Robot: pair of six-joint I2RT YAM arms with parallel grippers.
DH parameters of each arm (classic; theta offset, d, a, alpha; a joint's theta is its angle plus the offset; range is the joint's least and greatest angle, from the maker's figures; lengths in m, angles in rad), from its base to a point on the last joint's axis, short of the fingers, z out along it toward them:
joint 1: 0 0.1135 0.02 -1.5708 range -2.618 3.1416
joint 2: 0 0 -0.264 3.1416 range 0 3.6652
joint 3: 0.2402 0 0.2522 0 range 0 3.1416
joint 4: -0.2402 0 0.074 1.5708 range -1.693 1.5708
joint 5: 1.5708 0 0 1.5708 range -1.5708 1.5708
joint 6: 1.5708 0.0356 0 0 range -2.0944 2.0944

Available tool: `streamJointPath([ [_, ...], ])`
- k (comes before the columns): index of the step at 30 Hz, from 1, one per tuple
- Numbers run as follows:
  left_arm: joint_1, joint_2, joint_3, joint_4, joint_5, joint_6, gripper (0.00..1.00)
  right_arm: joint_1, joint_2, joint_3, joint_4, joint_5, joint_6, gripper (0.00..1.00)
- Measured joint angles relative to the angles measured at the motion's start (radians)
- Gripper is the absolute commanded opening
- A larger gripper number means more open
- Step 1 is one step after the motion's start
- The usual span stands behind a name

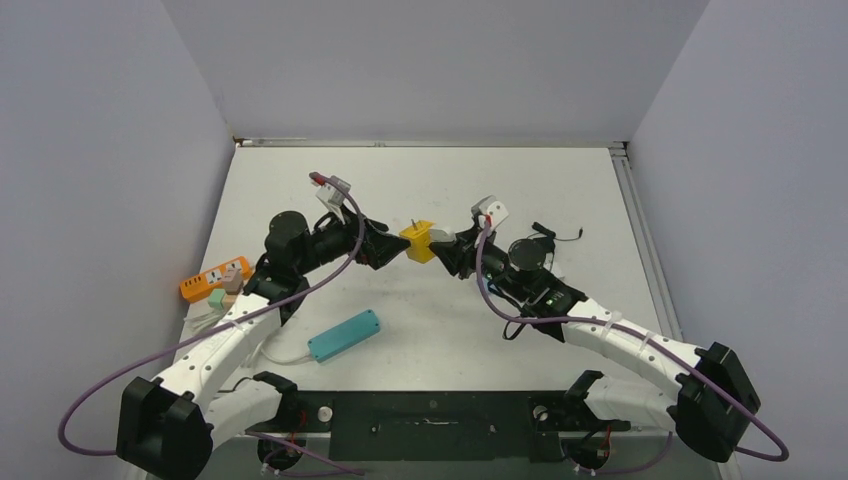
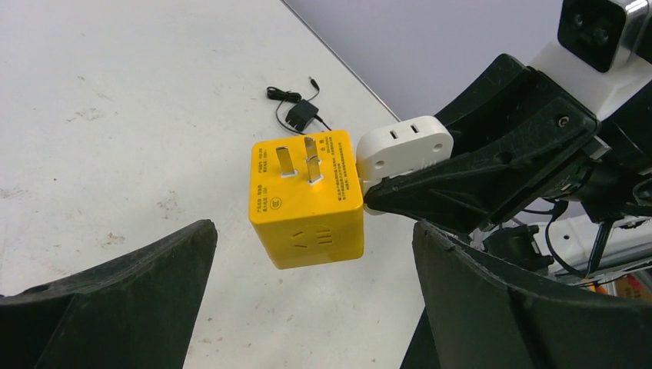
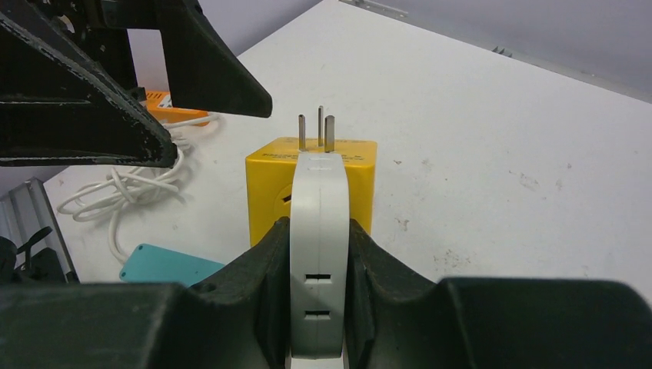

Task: Pull the plug off the socket
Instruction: Remove the plug from the socket.

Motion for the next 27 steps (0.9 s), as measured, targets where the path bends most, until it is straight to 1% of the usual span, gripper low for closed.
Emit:
streamJointPath([
  [6,-0.006,0.014,-0.029,0.029,0.013,0.029,0.96,0.0,-0.006,-0.056,0.062,0.009,0.002,0.05],
  [12,-0.058,0.089,-0.029,0.035,0.026,0.028,0.96,0.008,-0.005,-0.088,0.095,0.022,0.003,0.05],
  [20,-0.069,0.14,-0.032,0.035,0.019,0.008,0.96,0.062,0.001,-0.09,0.14,0.047,-0.005,0.05],
  [22,-0.069,0.15,-0.032,0.027,0.021,0.007,0.98,0.076,0.002,-0.097,0.141,0.069,-0.017,0.05],
  [23,-0.069,0.154,-0.032,0.027,0.022,0.006,0.97,0.08,0.003,-0.1,0.14,0.08,-0.023,0.05],
  [25,-0.069,0.162,-0.032,0.023,0.024,0.004,0.83,0.093,0.008,-0.101,0.137,0.107,-0.035,0.05],
  [26,-0.069,0.163,-0.032,0.022,0.026,0.0,0.78,0.1,0.01,-0.101,0.137,0.12,-0.042,0.05],
  [27,-0.069,0.163,-0.032,0.021,0.032,-0.003,0.75,0.106,0.011,-0.101,0.137,0.131,-0.05,0.05],
])
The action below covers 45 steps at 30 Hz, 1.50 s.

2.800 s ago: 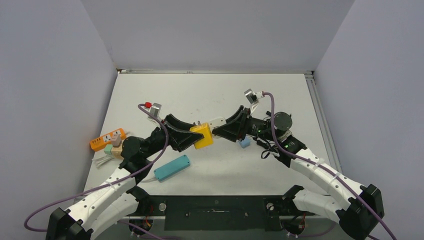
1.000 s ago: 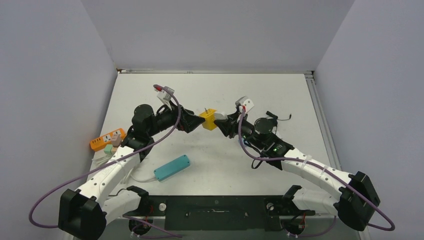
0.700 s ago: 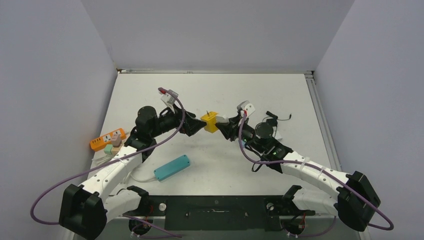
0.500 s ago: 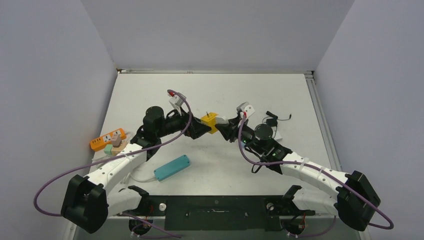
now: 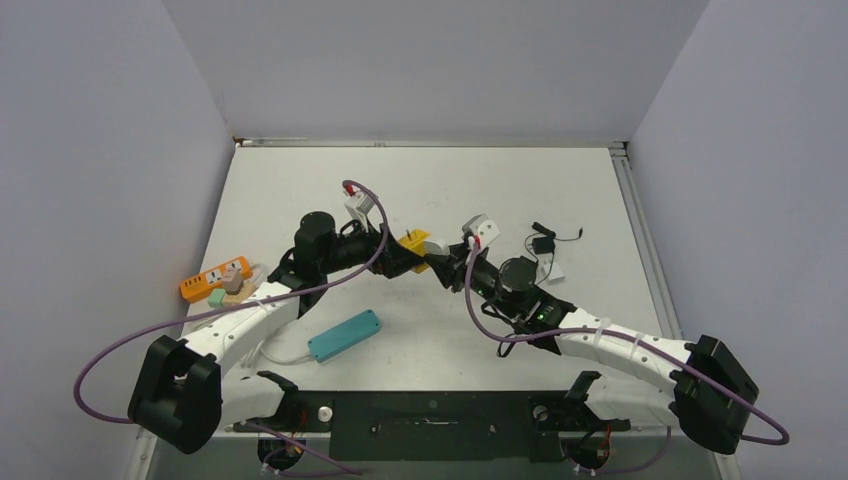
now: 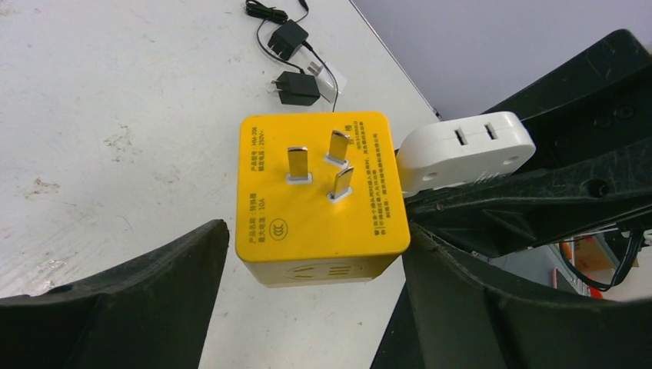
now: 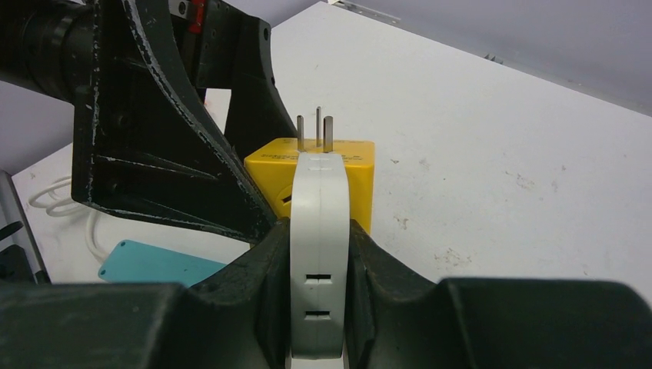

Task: Pull the plug off the socket
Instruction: Remove the plug from the socket.

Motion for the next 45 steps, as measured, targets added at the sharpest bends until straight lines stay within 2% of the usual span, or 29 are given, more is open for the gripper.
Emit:
streamJointPath([
  [4,-0.001,0.0,0.0,0.005,0.022,-0.011,0.64,0.02,0.006,0.0,0.0,0.035,-0.019,0.05],
  [5,-0.001,0.0,0.0,0.007,0.026,-0.013,0.58,0.023,0.007,0.0,0.0,0.038,-0.021,0.05],
  [9,0.0,0.005,0.0,0.019,0.036,-0.021,0.24,0.029,0.01,0.0,0.007,0.05,-0.031,0.05],
  [11,0.001,0.007,-0.001,0.023,0.034,-0.019,0.17,0.03,0.016,0.0,0.013,0.056,-0.032,0.05],
  [13,0.002,0.009,-0.001,0.021,0.032,-0.018,0.03,0.031,0.021,-0.003,0.023,0.06,-0.035,0.05],
  [14,0.002,0.009,-0.002,0.021,0.032,-0.018,0.0,0.031,0.021,-0.005,0.026,0.06,-0.036,0.05],
  [18,0.002,0.009,-0.002,0.019,0.031,-0.011,0.0,0.031,0.021,-0.017,0.047,0.06,-0.039,0.07],
  [20,0.0,0.008,-0.002,0.014,0.025,-0.007,0.0,0.031,0.024,-0.021,0.054,0.061,-0.04,0.24],
  [22,-0.001,0.006,-0.002,0.002,0.008,0.001,0.0,0.032,0.036,-0.021,0.062,0.068,-0.041,0.51],
  [24,-0.001,-0.001,-0.002,-0.034,-0.021,0.02,0.0,0.031,0.051,-0.023,0.069,0.093,-0.044,0.63],
  [26,0.0,-0.002,-0.002,-0.055,-0.055,0.026,0.0,0.031,0.066,-0.027,0.076,0.093,-0.039,0.68],
  [29,-0.002,-0.003,-0.001,-0.101,-0.097,0.045,0.0,0.032,0.084,-0.034,0.087,0.088,-0.029,0.7],
  [31,-0.002,-0.003,-0.001,-0.136,-0.122,0.057,0.0,0.023,0.093,-0.043,0.098,0.074,-0.013,0.67],
  [35,-0.003,0.003,0.001,-0.177,-0.151,0.069,0.0,-0.047,0.119,-0.055,0.131,-0.013,0.044,0.64],
  [40,-0.013,0.02,0.007,-0.201,-0.173,0.076,0.0,-0.161,0.163,-0.063,0.174,-0.158,0.118,0.55],
  [45,-0.024,0.039,0.02,-0.225,-0.183,0.092,0.0,-0.173,0.224,-0.063,0.189,-0.249,0.158,0.48],
])
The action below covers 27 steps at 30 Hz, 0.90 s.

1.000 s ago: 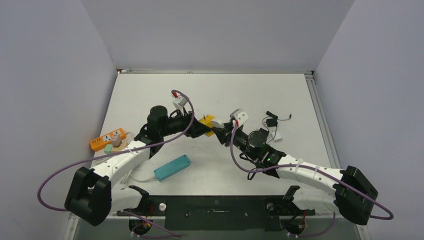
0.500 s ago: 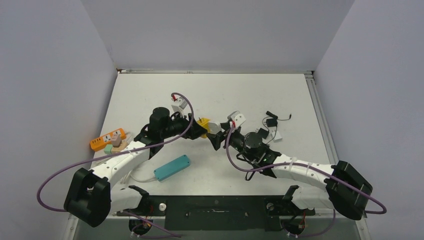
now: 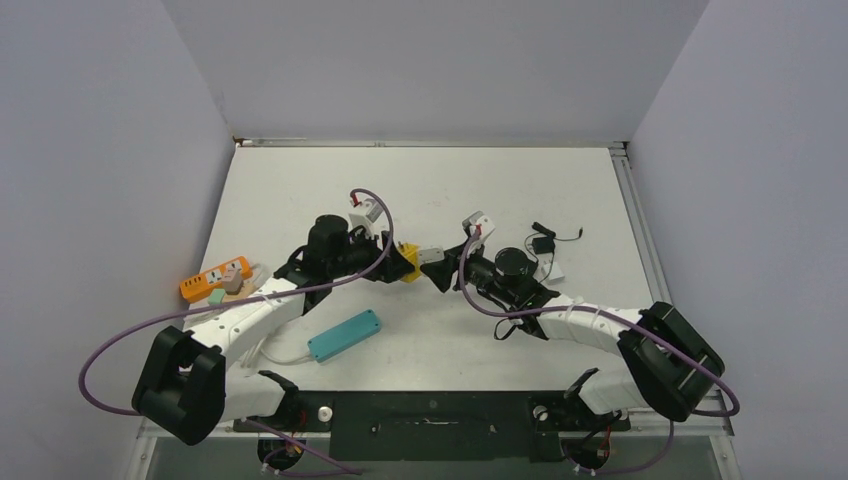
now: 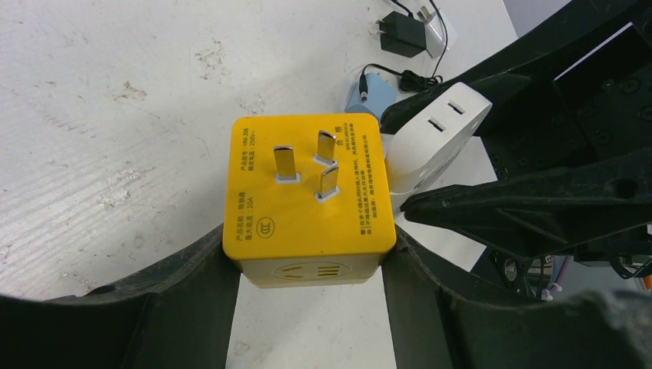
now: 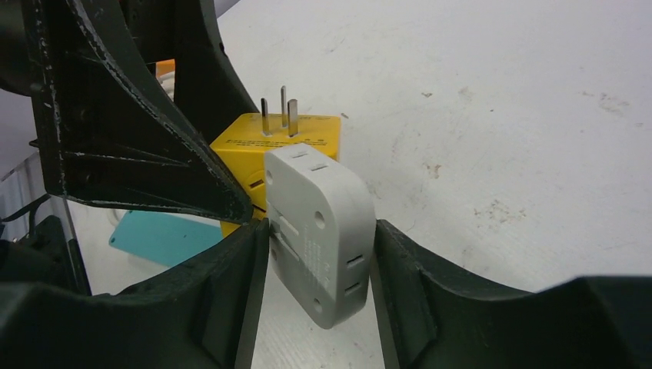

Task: Pull the plug off the socket
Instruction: Remove the plug from the socket.

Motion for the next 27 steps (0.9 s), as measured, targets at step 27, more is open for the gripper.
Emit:
streamJointPath([
  [27,-0.011,0.006,0.034,-0.063,-0.045,0.026,0.0,0.0,0.036,0.009,0.03,-0.077,0.05,0.25],
])
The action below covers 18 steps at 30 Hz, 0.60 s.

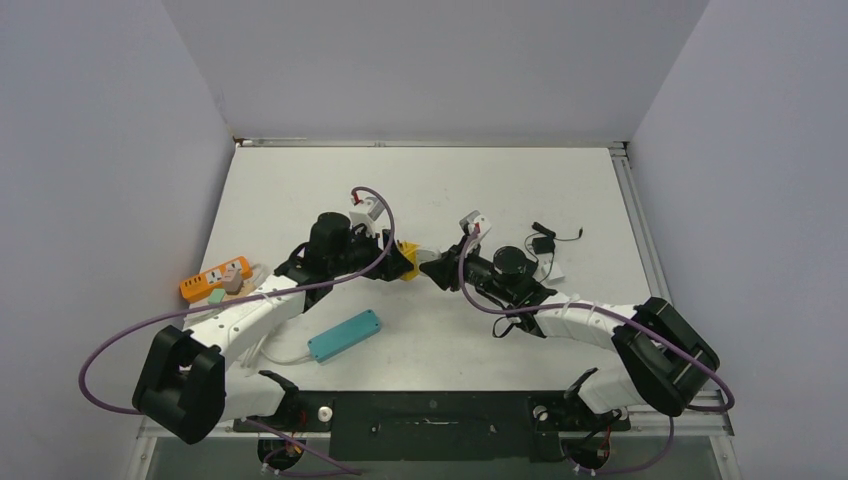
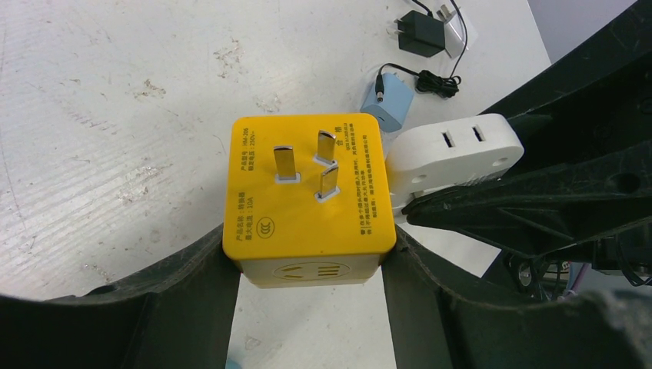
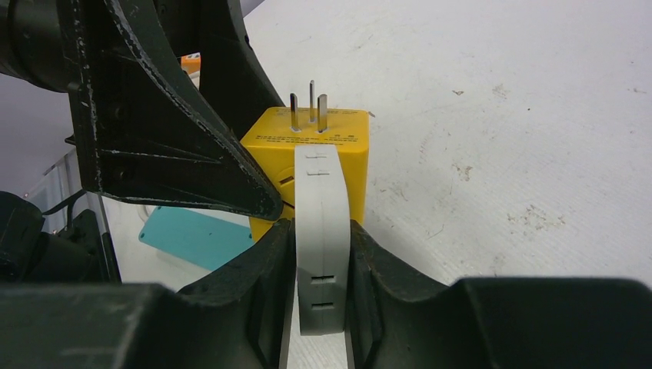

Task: Pull the plug off the socket
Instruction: Remove the plug from the socket.

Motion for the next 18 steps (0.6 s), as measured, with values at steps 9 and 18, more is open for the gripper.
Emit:
streamJointPath([
  [9,-0.001,0.023,0.0,0.002,-0.002,-0.003,0.0,0.0,0.029,0.006,0.005,-0.006,0.018,0.21],
  [18,-0.001,0.027,0.0,0.002,-0.01,-0.004,0.0,0.0,0.046,0.017,-0.002,-0.005,0.029,0.25],
])
